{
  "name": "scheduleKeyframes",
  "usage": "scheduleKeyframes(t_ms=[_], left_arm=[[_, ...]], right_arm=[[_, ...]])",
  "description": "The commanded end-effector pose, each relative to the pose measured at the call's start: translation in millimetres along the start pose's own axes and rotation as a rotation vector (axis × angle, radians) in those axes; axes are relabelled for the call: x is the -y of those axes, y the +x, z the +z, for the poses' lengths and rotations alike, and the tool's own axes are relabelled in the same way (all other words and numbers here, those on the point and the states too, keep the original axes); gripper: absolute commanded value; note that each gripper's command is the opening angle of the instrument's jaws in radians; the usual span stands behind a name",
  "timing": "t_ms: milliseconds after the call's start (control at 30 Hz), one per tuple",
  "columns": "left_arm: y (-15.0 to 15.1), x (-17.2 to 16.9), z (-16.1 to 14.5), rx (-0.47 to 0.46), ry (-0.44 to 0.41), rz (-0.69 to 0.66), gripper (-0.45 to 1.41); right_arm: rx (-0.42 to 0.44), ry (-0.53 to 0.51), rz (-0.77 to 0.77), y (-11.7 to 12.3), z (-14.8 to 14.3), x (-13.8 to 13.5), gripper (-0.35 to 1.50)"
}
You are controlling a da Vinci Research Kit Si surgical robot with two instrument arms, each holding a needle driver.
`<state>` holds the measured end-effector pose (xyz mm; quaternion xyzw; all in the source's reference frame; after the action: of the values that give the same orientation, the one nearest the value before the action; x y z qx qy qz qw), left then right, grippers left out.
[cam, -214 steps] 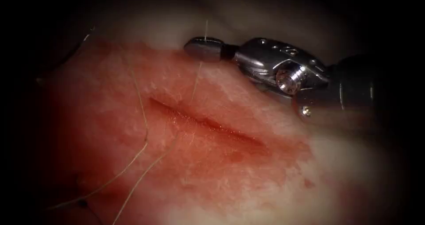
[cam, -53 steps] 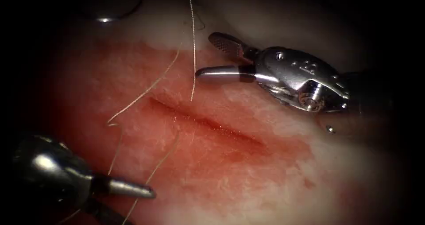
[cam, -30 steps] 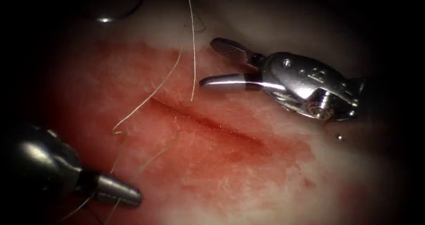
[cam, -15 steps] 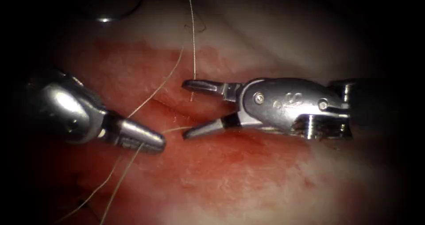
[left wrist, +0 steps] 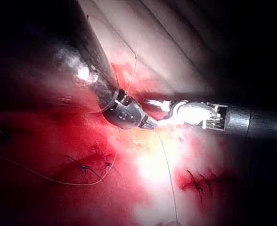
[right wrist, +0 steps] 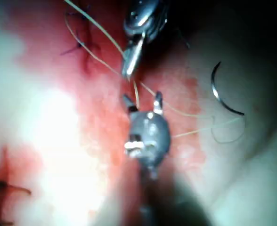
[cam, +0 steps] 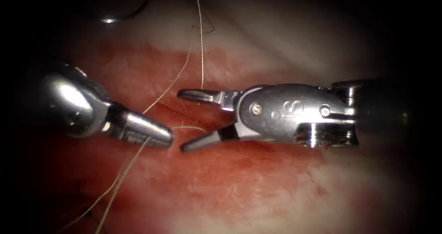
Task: Wound Closure
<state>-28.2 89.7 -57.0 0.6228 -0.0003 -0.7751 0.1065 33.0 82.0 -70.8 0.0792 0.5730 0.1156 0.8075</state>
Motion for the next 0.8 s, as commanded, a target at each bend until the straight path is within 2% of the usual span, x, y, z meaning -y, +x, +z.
scheduleKeyframes(t_ms=[33,133,200,233,267,367,633,700,733,800], left_arm=[[-0.4,-0.2,0.8,0.001,0.001,0.004,-0.35],[0.0,0.0,0.8,0.000,0.002,0.001,-0.35],[0.3,0.1,0.7,-0.004,0.004,-0.002,-0.35],[0.3,0.1,0.6,-0.002,0.005,-0.002,-0.35],[0.4,0.2,0.6,-0.008,0.012,-0.003,-0.35],[0.3,0.3,0.6,-0.010,0.014,-0.003,-0.35],[0.0,0.7,0.9,-0.012,0.014,0.002,-0.33],[0.0,0.9,1.0,-0.022,0.003,-0.075,0.24],[0.0,0.9,1.0,-0.026,-0.002,-0.105,0.43],[0.1,0.9,1.0,-0.024,-0.005,-0.170,0.63]], right_arm=[[-0.001,0.000,-0.002,-0.2,1.5,0.3,0.91],[0.000,-0.002,-0.008,-0.6,2.1,0.7,0.91],[0.000,-0.002,-0.012,-1.0,2.2,0.8,0.79],[0.000,-0.002,-0.007,-1.1,2.1,0.9,0.42],[0.009,-0.025,0.058,-1.2,1.8,1.0,-0.35],[0.026,-0.051,0.112,-0.8,1.4,0.6,-0.35],[0.023,-0.067,0.128,0.2,-0.2,-0.5,-0.35],[0.021,-0.070,0.127,-0.1,-0.1,-0.6,-0.35],[0.021,-0.071,0.126,-0.2,-0.1,-0.6,-0.35],[0.025,-0.079,0.124,-0.7,-0.1,-0.9,-0.35]])
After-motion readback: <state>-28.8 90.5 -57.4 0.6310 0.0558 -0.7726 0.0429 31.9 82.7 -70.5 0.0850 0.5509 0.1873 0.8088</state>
